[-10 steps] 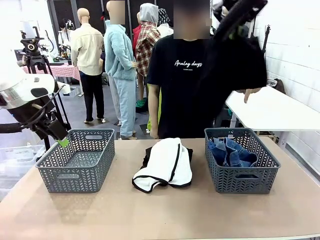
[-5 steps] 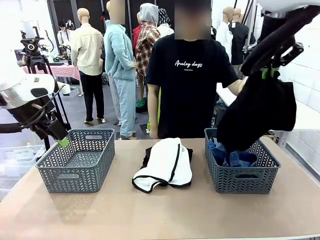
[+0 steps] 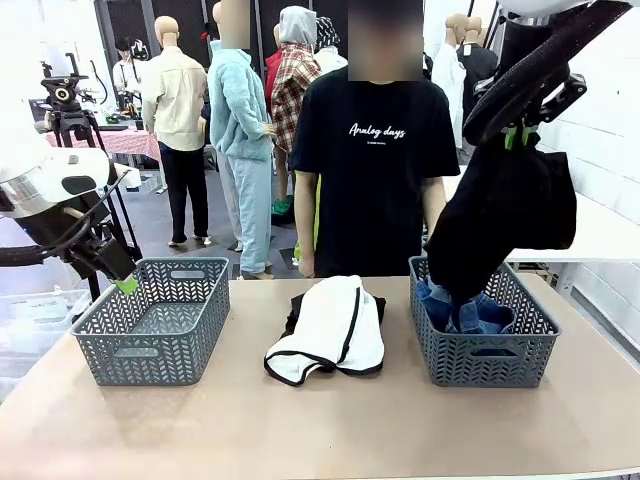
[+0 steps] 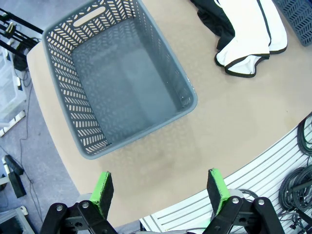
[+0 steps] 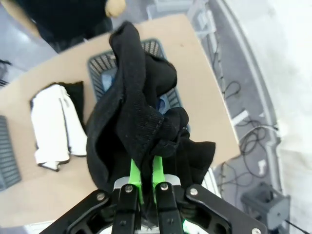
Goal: Sort the tops and bottoms.
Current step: Sort the clothes according to human instructions.
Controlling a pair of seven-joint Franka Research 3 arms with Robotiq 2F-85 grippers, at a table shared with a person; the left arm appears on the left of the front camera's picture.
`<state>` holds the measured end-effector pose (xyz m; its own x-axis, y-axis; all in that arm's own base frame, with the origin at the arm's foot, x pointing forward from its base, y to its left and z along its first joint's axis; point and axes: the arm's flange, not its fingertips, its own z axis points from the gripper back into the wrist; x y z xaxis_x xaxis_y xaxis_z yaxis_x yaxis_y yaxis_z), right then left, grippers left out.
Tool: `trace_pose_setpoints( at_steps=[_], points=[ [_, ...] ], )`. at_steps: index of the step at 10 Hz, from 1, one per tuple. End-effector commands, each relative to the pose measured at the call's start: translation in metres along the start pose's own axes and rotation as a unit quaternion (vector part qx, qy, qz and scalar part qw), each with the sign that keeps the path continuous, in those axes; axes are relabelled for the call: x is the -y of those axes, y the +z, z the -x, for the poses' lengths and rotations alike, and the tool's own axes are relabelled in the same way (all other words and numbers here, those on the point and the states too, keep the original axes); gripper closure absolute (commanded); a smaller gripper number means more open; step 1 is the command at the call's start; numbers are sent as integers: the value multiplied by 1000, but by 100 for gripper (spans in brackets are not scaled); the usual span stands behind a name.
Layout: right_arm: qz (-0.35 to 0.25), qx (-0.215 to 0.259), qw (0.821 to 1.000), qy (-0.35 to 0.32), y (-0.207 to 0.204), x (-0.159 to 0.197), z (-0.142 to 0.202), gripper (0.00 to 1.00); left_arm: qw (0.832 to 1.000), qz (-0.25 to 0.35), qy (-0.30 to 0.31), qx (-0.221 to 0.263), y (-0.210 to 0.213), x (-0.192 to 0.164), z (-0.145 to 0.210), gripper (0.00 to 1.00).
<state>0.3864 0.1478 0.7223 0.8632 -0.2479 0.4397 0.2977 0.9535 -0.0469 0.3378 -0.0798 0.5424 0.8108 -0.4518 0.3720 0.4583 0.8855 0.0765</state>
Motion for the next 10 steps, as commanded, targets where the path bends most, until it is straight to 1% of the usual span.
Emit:
trace_pose_setpoints(
  at_steps=[1,2,3,5,6,8,9,10],
  points=[
    [-13,-63,998,-11,-33,12,-34,100,1000,3,0,-2,0,0,1,0],
    [-33,-80,996,-16,-62,22,-57,100,1000,3,0,-2,0,0,1,0],
    [-71,-113,991,-2,-86,28,-71,100,1000,3,0,-2,0,0,1,0],
    [-79,-133,988,-13,-129,42,-86,100,1000,3,0,-2,0,0,1,0],
    [-88,-150,985,-8,-152,44,-87,100,1000,3,0,-2,0,0,1,0],
    [-95,-174,980,1,-192,37,-76,100,1000,3,0,-2,0,0,1,0],
    [-94,-183,979,11,-211,32,-68,100,1000,3,0,-2,0,0,1,0],
    [-79,-187,979,27,-228,24,-58,100,1000,3,0,-2,0,0,1,0]
  ],
)
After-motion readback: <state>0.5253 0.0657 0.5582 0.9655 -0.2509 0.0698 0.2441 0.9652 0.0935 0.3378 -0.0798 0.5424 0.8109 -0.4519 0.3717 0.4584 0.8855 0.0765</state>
